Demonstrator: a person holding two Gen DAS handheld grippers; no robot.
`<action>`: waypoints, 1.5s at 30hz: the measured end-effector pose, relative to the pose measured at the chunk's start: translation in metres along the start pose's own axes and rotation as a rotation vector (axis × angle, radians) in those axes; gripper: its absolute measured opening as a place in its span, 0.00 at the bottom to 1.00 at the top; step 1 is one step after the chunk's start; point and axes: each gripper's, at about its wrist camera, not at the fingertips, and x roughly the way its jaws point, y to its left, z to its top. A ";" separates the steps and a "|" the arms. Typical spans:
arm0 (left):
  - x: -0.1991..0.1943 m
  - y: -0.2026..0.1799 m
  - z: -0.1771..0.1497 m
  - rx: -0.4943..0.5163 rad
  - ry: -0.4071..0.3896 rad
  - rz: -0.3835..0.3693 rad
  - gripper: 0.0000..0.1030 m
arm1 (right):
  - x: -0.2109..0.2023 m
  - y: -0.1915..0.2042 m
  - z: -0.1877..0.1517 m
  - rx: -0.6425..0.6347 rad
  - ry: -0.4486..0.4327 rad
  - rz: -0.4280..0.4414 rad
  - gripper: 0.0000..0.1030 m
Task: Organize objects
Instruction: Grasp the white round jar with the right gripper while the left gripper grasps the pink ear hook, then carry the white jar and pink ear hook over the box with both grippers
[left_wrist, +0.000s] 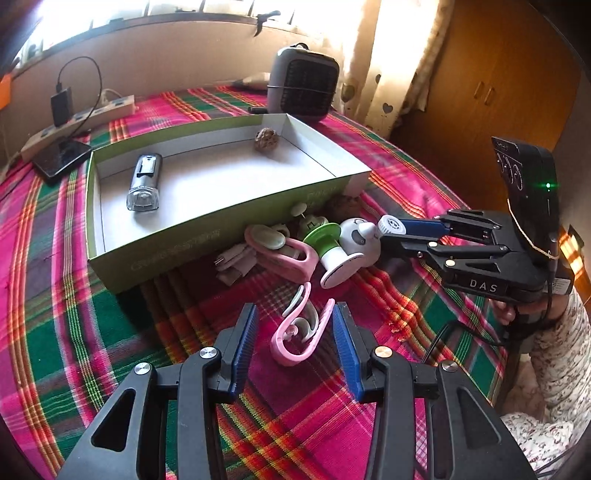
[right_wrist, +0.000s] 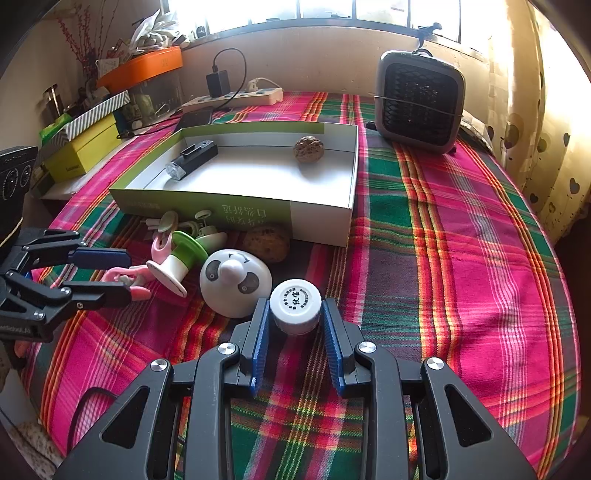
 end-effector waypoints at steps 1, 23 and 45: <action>0.000 -0.002 -0.001 0.012 0.001 0.007 0.38 | 0.000 0.000 0.000 -0.001 0.000 -0.001 0.28; 0.007 -0.021 -0.002 0.128 0.000 0.190 0.24 | 0.001 0.001 0.001 -0.009 0.002 -0.006 0.30; 0.004 -0.017 -0.002 0.065 -0.002 0.192 0.20 | 0.000 0.002 0.001 -0.012 0.001 -0.021 0.28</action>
